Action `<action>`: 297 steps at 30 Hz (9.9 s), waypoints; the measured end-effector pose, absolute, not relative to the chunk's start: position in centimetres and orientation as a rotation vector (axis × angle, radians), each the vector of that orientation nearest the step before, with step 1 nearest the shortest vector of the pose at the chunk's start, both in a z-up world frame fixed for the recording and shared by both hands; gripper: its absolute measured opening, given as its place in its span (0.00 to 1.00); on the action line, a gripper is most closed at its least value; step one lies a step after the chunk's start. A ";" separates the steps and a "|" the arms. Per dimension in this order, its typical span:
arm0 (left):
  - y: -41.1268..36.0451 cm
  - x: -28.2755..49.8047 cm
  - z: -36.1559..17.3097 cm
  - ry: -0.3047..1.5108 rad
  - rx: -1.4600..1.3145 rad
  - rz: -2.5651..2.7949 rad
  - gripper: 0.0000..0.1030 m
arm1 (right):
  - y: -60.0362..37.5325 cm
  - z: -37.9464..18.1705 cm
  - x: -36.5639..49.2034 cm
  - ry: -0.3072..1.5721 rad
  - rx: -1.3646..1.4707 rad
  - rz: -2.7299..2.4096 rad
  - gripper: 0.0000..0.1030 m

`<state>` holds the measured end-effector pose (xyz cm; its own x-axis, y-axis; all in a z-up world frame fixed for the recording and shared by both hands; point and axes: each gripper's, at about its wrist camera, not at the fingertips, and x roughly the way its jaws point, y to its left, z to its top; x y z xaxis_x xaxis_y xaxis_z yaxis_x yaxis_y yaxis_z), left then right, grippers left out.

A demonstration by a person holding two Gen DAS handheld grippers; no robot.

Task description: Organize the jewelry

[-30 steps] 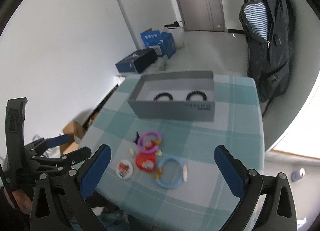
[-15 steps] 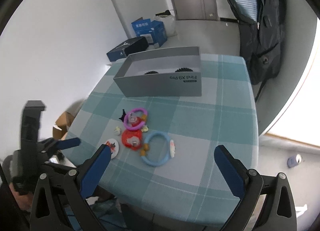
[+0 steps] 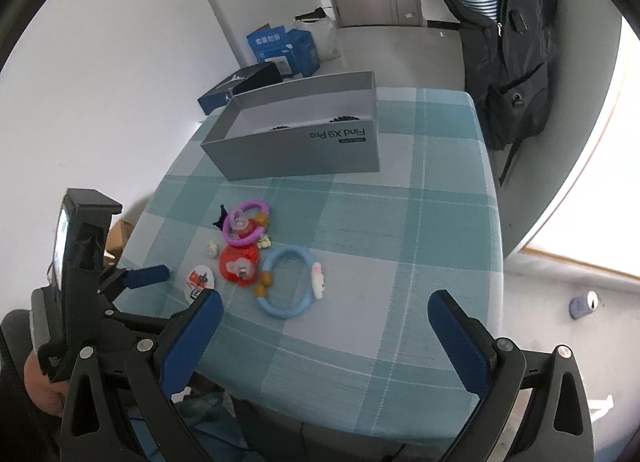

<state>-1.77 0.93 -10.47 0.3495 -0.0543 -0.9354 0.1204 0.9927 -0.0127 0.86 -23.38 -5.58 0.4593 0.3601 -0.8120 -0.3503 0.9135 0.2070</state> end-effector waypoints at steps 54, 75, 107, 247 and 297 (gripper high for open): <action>6.8 -1.4 -5.1 1.091 -0.173 -0.166 0.37 | -16.6 -10.7 3.1 1.076 -0.262 0.355 0.12; 6.2 -1.0 -3.5 1.053 -0.241 -0.182 0.37 | -21.6 -6.1 2.8 1.019 0.005 0.380 0.12; 3.0 11.0 0.1 1.066 -0.186 -0.278 0.37 | -18.8 2.7 15.2 0.913 0.081 0.528 0.12; 7.2 -0.3 -7.7 1.063 -0.173 -0.063 0.83 | -15.2 -8.6 3.0 1.065 -0.055 0.527 0.18; 4.6 2.5 -8.6 1.109 -0.144 -0.181 0.07 | -20.3 -5.5 3.1 1.001 0.074 0.518 0.18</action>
